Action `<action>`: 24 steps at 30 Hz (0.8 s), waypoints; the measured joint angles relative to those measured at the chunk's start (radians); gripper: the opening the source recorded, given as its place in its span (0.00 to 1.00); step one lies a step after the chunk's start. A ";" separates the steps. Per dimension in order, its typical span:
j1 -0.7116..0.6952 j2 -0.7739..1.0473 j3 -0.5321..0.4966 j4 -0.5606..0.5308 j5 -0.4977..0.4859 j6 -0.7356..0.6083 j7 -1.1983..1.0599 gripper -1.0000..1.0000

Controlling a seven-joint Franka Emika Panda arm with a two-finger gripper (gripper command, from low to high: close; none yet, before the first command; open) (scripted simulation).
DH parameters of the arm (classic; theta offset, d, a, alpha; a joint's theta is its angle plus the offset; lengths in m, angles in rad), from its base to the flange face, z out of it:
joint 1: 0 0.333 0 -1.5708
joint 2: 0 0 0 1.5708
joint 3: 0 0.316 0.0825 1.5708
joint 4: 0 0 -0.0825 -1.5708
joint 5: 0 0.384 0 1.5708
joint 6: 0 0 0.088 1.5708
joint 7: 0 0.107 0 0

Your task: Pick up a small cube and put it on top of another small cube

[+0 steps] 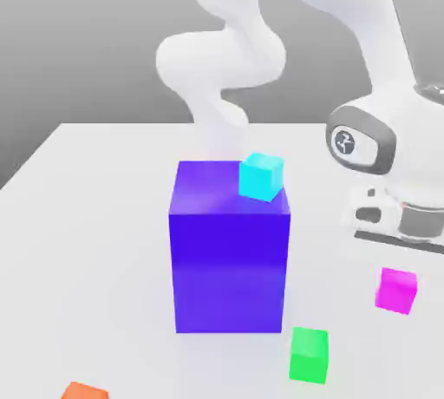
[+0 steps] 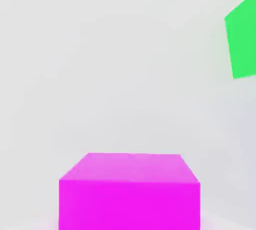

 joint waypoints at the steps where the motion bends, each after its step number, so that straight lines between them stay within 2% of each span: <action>1: -0.010 -0.003 0.002 0.000 -0.001 -0.003 -0.041 0.00; 24: -0.239 -0.072 0.071 -0.005 0.039 -0.064 -1.021 0.00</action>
